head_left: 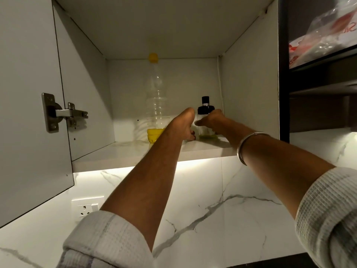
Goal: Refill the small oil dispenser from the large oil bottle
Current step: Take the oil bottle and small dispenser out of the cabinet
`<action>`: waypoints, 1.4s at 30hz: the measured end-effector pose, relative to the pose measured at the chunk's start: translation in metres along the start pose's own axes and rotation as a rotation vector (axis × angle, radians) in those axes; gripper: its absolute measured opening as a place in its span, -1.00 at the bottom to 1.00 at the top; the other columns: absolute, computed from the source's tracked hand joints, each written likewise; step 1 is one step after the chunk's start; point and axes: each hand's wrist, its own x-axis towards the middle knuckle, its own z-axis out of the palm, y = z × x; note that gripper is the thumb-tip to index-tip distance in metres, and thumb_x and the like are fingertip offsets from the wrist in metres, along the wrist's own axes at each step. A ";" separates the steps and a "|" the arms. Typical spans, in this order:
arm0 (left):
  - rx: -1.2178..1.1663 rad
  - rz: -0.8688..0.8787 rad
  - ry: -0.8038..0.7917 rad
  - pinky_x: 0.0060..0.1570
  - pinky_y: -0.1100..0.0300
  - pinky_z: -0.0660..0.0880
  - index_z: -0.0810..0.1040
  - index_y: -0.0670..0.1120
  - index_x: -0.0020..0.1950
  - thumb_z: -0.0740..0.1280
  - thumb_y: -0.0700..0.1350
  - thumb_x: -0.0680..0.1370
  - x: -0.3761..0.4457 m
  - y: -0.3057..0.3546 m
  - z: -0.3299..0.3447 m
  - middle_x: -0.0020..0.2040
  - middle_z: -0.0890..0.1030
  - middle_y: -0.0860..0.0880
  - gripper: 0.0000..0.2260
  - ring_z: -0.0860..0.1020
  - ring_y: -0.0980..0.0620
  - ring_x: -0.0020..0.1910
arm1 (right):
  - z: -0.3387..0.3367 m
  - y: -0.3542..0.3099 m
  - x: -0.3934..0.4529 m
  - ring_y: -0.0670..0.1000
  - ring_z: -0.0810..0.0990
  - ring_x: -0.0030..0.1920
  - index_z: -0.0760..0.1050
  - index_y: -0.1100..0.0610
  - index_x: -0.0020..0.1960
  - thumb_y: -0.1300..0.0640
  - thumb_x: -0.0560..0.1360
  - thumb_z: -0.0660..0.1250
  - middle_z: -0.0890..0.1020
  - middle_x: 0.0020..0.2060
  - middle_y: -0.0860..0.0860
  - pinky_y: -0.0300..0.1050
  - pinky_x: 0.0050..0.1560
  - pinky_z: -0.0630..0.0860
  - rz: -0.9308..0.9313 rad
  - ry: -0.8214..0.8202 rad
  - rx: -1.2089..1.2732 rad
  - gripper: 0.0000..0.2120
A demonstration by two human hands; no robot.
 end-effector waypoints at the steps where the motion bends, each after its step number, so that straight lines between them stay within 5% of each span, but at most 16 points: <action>1: -0.009 -0.008 -0.005 0.39 -0.15 0.31 0.21 -0.24 0.47 0.11 0.00 0.62 0.001 0.001 0.000 0.43 0.31 -0.25 -0.51 0.34 -0.23 0.39 | -0.001 0.000 0.000 0.13 0.52 0.17 0.23 0.25 0.39 0.06 0.32 0.55 0.48 0.24 0.16 -0.10 0.00 0.47 -0.005 -0.012 -0.006 -0.22; 7: -0.039 -0.008 -0.027 0.34 -0.16 0.35 0.20 -0.23 0.46 0.10 -0.04 0.63 -0.007 0.001 0.002 0.40 0.32 -0.20 -0.56 0.36 -0.28 0.36 | -0.007 0.003 -0.007 0.03 0.51 -0.24 0.36 0.23 0.30 0.07 0.34 0.53 0.53 -0.01 0.11 -0.13 -0.31 0.44 -0.064 -0.051 -0.004 -0.37; 11: -0.096 -0.002 -0.038 0.26 -0.24 0.41 0.12 -0.18 0.51 0.10 -0.05 0.64 -0.016 0.001 0.003 0.42 0.29 -0.24 -0.53 0.33 -0.32 0.36 | -0.015 0.000 -0.018 -0.04 0.48 -0.33 0.39 0.19 0.27 0.04 0.34 0.53 0.53 -0.08 0.08 -0.20 -0.43 0.38 -0.118 -0.021 -0.007 -0.41; 17: -0.235 0.016 -0.060 0.06 -0.26 0.54 0.22 -0.14 0.38 0.10 -0.05 0.64 -0.042 -0.005 0.011 0.20 0.38 -0.31 -0.66 0.48 -0.35 0.17 | -0.034 -0.010 -0.041 0.02 0.53 -0.19 0.36 0.17 0.29 0.00 0.35 0.52 0.55 0.00 0.10 -0.19 -0.39 0.42 -0.198 -0.029 0.030 -0.39; 26: -0.476 0.029 -0.136 0.24 -0.19 0.46 0.32 -0.21 0.02 -0.04 0.03 0.67 -0.113 -0.010 0.036 -0.06 0.49 -0.26 -0.68 0.51 -0.31 0.23 | -0.072 -0.018 -0.094 0.00 0.53 -0.19 0.36 0.16 0.25 0.05 0.34 0.53 0.55 0.01 0.10 -0.18 -0.35 0.44 -0.260 -0.052 0.087 -0.42; 42: -0.685 0.017 -0.094 0.15 -0.26 0.49 0.30 -0.26 0.25 0.05 0.16 0.65 -0.216 -0.054 0.060 0.05 0.48 -0.32 -0.53 0.51 -0.39 0.18 | -0.125 0.005 -0.210 0.13 0.53 0.13 0.31 0.12 0.32 0.04 0.33 0.54 0.51 0.11 0.07 -0.06 0.00 0.48 -0.313 -0.155 0.147 -0.34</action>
